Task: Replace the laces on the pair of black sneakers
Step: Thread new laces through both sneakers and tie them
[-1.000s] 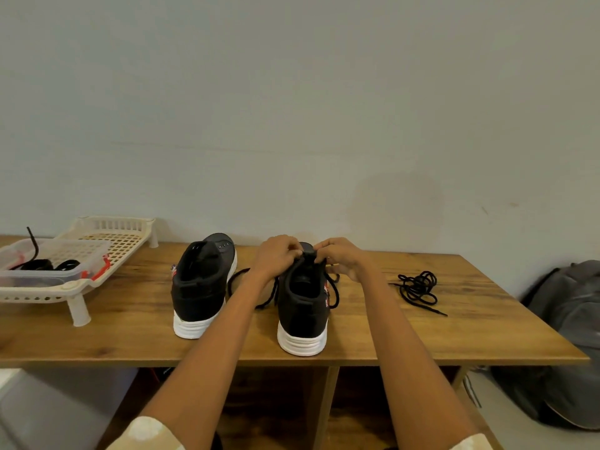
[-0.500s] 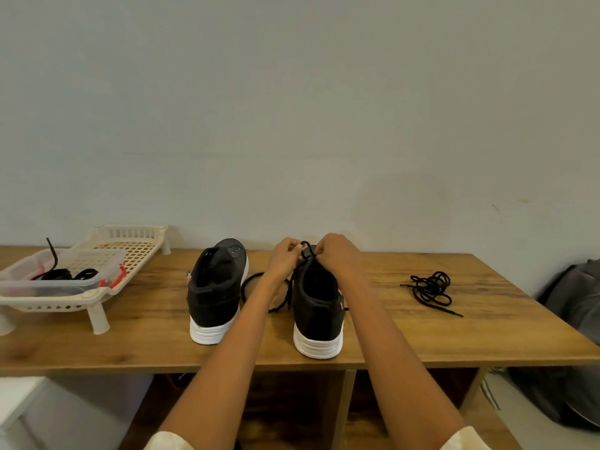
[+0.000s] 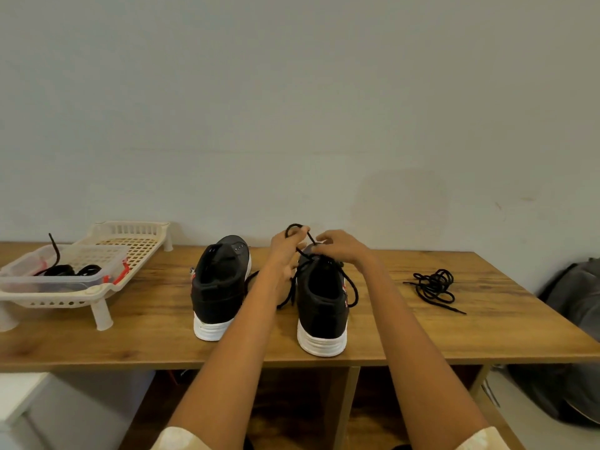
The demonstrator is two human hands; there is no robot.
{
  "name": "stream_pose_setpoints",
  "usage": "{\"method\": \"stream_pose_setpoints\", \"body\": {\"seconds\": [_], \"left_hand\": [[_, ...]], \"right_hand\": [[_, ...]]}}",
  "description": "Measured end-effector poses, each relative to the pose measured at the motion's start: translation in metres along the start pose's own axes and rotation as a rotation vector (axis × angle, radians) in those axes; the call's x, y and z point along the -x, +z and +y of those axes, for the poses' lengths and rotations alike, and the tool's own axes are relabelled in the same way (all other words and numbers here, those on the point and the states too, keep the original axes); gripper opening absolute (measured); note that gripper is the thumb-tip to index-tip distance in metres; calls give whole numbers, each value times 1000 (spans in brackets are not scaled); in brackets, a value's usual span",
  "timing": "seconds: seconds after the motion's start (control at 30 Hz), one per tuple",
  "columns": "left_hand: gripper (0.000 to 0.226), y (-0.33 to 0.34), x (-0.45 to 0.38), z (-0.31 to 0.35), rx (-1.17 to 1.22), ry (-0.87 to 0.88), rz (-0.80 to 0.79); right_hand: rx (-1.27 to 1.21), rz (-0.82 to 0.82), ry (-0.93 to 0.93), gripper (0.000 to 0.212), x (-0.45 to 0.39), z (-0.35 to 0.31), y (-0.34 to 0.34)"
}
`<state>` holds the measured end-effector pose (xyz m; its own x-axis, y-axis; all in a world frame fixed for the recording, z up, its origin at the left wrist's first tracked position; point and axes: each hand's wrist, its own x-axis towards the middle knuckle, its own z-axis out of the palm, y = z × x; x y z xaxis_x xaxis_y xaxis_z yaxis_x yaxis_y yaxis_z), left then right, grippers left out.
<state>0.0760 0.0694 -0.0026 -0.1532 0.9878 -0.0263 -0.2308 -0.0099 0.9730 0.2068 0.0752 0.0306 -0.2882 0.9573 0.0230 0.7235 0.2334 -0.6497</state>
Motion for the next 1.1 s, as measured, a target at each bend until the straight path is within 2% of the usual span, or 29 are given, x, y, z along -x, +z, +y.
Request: {"method": "stream_pose_setpoints", "body": {"seconds": [0.07, 0.2, 0.27, 0.37, 0.47, 0.53, 0.6, 0.67, 0.73, 0.8, 0.87, 0.93, 1.0, 1.1], "left_hand": [[6, -3, -2, 3, 69, -17, -9], [8, -10, -3, -1, 53, -12, -40], [12, -12, -4, -6, -91, 29, -98], [20, -10, -3, -13, -306, 69, -280], [12, -9, 0, -15, -338, 93, -281], [7, -8, 0, -14, -335, 109, -242], [10, -5, 0, -12, -267, 85, -206], [13, -6, -3, -10, -83, 8, -148], [17, -11, -6, -7, 153, -55, -118], [18, -17, -7, -4, 333, -99, -85], [17, -19, -7, -5, 382, -114, -67], [14, -16, -6, -4, 327, -94, -85], [7, -12, -1, -2, 125, -42, -171], [13, -4, 6, -4, -223, 12, -351]], "right_hand": [[44, -69, -8, 13, 2, 6, -1], [148, 147, -27, 19, -2, 11, 3], [142, 270, -66, 19, -2, 7, 6], [-13, 449, -173, 21, 0, -14, 2], [-223, 533, -257, 21, 3, -40, -9], [-290, 521, -278, 21, 4, -47, -11], [-302, 432, -247, 24, 4, -43, -10], [-205, 283, -156, 35, 2, -29, -9], [-3, 94, -36, 44, -2, -11, -6], [172, -16, 15, 36, -2, 1, -1], [178, 47, 11, 23, -3, 8, 4], [164, 151, -9, 18, -3, 9, 7], [163, 259, -64, 17, -5, 6, 8], [-92, 443, -167, 19, -5, -13, 3]]}}
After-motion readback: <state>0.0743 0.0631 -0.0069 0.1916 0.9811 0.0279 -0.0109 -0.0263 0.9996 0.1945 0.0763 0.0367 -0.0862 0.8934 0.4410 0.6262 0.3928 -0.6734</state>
